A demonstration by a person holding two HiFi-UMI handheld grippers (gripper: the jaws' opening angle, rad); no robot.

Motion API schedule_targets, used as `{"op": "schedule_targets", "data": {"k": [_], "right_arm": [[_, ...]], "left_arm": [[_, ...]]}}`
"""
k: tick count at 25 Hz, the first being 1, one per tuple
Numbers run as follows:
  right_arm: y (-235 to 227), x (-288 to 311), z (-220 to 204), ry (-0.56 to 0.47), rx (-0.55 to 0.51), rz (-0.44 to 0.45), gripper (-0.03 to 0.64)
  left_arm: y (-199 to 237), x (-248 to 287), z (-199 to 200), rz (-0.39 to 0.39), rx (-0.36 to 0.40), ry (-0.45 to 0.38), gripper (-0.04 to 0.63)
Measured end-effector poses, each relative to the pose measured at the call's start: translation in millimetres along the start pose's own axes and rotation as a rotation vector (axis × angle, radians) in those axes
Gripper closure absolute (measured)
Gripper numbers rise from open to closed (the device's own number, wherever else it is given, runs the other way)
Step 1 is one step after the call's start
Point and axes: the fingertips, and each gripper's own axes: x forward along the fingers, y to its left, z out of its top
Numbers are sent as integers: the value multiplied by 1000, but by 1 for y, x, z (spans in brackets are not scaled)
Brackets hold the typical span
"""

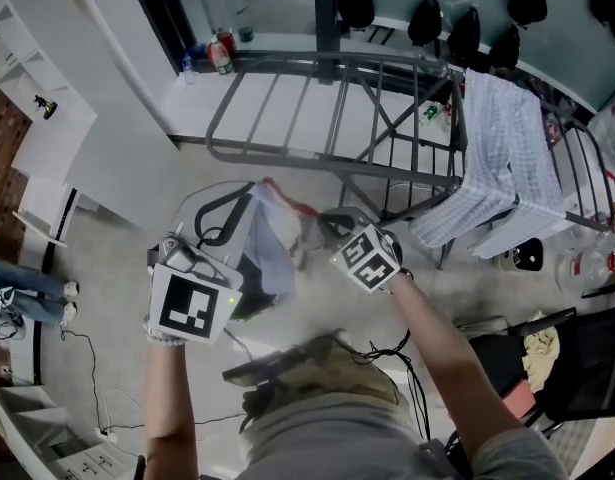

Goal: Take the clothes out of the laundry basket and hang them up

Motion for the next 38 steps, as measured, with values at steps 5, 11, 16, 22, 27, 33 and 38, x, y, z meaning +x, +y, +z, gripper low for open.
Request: {"op": "schedule_targets", "data": {"k": [5, 11, 16, 22, 27, 33, 38], "right_arm": [[-25, -34, -25, 39, 74, -75, 607], [-44, -76, -36, 55, 66, -150, 607], [-63, -109, -32, 42, 60, -215, 607], [-95, -151, -8, -14, 18, -296, 607], [-121, -177, 13, -45, -39, -356, 607], [-163, -191, 34, -74, -53, -429, 607], [-197, -186, 51, -81, -70, -481, 607]], "left_arm": [[1, 0, -21, 23, -43, 51, 595], [4, 10, -37, 29, -30, 87, 595], [4, 23, -52, 59, -41, 121, 595], [8, 42, -60, 101, -23, 175, 595], [12, 60, -58, 124, -5, 192, 595], [34, 90, -59, 146, 29, 208, 595], [62, 122, -62, 158, 32, 192, 595]]}}
